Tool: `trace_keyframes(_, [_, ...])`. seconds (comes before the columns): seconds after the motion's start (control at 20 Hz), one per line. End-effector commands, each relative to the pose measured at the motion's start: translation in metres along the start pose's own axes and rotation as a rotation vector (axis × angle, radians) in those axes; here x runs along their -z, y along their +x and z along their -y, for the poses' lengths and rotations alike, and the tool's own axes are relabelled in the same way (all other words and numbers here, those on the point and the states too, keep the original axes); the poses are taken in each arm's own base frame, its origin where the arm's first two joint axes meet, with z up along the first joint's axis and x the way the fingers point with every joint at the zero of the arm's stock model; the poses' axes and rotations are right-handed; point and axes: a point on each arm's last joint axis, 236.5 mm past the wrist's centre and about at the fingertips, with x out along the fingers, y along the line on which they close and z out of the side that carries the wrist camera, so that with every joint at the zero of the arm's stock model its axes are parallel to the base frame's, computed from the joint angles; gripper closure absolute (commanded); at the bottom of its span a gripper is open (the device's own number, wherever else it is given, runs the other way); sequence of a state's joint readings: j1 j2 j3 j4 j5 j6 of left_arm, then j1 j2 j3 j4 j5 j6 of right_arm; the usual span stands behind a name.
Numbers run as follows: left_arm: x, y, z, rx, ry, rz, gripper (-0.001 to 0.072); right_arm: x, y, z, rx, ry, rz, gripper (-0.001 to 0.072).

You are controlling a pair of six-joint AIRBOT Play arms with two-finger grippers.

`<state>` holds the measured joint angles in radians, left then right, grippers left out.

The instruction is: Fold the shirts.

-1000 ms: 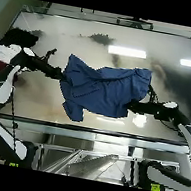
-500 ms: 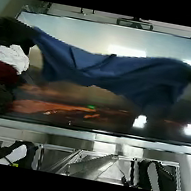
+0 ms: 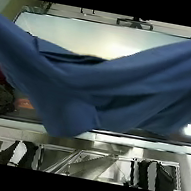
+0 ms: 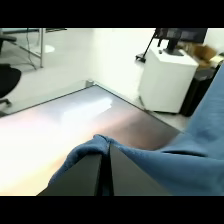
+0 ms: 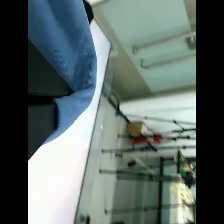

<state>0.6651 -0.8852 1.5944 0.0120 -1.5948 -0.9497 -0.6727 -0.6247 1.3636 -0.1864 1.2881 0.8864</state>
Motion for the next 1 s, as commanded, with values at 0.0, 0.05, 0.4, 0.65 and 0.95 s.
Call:
trace_keyframes(0.0, [0.064, 0.03, -0.07, 0.029, -0.272, -0.107, 0.0684, 0.034, 0.029, 0.027, -0.149, 0.168, -0.06, 0.0697])
trace_keyframes(0.05, [0.095, 0.047, -0.092, 0.031, -0.348, -0.176, 0.0684, 0.059, 0.048, 0.04, -0.182, 0.241, -0.105, 0.0696])
trace_keyframes(0.4, [0.214, 0.169, -0.242, -0.093, -0.508, -0.238, 0.0685, 0.259, 0.181, 0.145, 0.014, 0.436, -0.39, 0.0697])
trace_keyframes(0.65, [0.277, 0.208, -0.329, -0.143, -0.557, -0.266, 0.0062, 0.351, 0.212, 0.224, 0.193, 0.573, -0.414, 0.0324])
trace_keyframes(0.95, [0.329, 0.111, -0.353, -0.251, -0.735, -0.615, -0.0013, 0.357, 0.114, 0.241, 0.184, 0.673, -0.646, 0.0307])
